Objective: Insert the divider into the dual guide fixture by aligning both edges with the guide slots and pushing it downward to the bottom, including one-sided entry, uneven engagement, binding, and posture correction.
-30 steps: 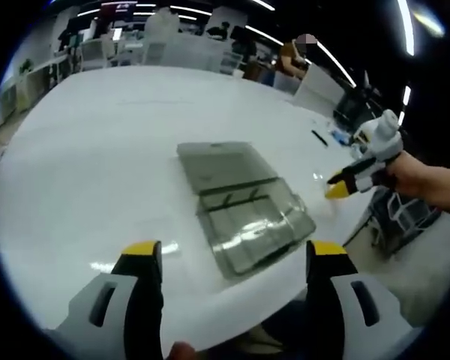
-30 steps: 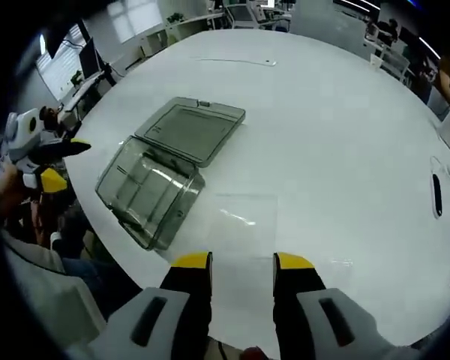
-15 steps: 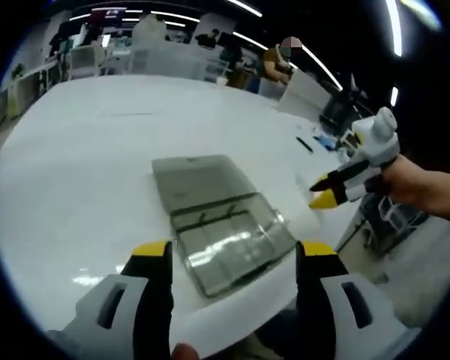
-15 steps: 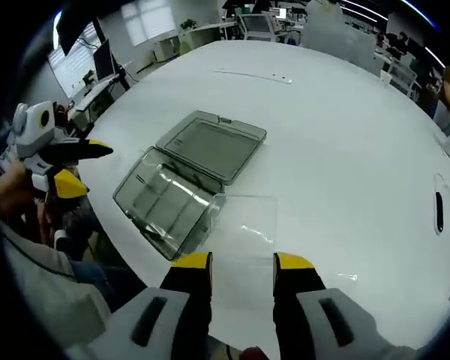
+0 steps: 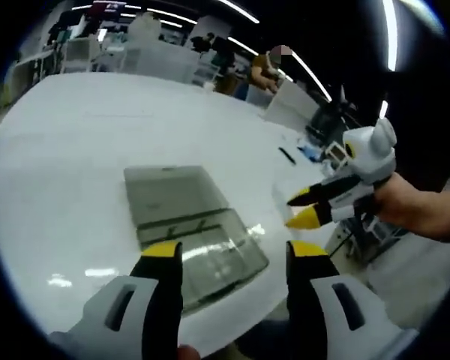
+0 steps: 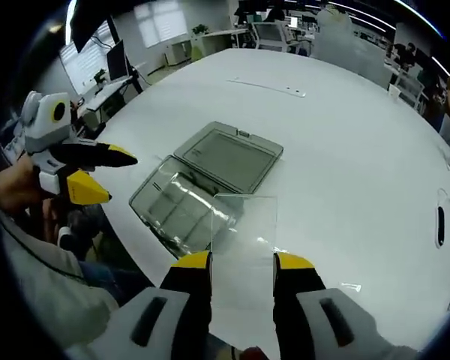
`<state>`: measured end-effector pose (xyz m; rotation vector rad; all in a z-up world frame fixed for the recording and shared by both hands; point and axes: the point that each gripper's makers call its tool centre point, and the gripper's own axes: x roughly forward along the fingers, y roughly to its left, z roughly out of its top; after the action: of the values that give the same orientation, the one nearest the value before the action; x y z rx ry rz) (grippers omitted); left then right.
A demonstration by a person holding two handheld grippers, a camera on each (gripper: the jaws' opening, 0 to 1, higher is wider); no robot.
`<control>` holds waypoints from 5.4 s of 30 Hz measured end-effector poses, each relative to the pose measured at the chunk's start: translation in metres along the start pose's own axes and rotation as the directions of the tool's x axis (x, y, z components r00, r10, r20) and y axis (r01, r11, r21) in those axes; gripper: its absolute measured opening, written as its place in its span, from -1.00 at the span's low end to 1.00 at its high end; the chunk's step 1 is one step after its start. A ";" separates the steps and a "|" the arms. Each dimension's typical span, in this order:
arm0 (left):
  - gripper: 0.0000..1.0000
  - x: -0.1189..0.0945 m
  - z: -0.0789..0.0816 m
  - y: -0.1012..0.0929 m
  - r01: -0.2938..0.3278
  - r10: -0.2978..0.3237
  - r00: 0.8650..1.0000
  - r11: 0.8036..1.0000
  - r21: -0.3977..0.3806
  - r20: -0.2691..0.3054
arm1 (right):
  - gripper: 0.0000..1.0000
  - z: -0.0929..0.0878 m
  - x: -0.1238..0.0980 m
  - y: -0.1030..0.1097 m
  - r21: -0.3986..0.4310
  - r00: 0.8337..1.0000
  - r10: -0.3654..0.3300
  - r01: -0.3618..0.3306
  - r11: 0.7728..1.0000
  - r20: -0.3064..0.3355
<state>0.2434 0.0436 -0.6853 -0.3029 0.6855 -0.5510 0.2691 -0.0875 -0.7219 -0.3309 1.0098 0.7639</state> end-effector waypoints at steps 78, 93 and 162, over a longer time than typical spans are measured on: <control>-0.90 0.021 0.022 -0.021 0.124 -0.096 0.983 0.975 -0.185 0.155 | -0.47 0.048 -0.007 0.081 -0.008 0.972 0.179 -0.180 0.984 0.150; -1.00 0.018 0.023 -0.023 0.152 -0.110 0.978 0.957 -0.246 0.177 | -0.47 0.050 -0.008 0.084 0.006 0.972 0.178 -0.181 0.984 0.155; -1.00 0.000 0.042 -0.036 0.332 -0.324 0.942 0.937 -0.112 0.085 | -0.29 0.059 -0.023 0.071 -0.069 0.879 0.417 -0.413 0.908 0.233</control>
<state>0.2575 0.0175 -0.6386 -0.5568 0.6101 -0.8147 0.2493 -0.0132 -0.6658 -0.0268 0.8483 1.1740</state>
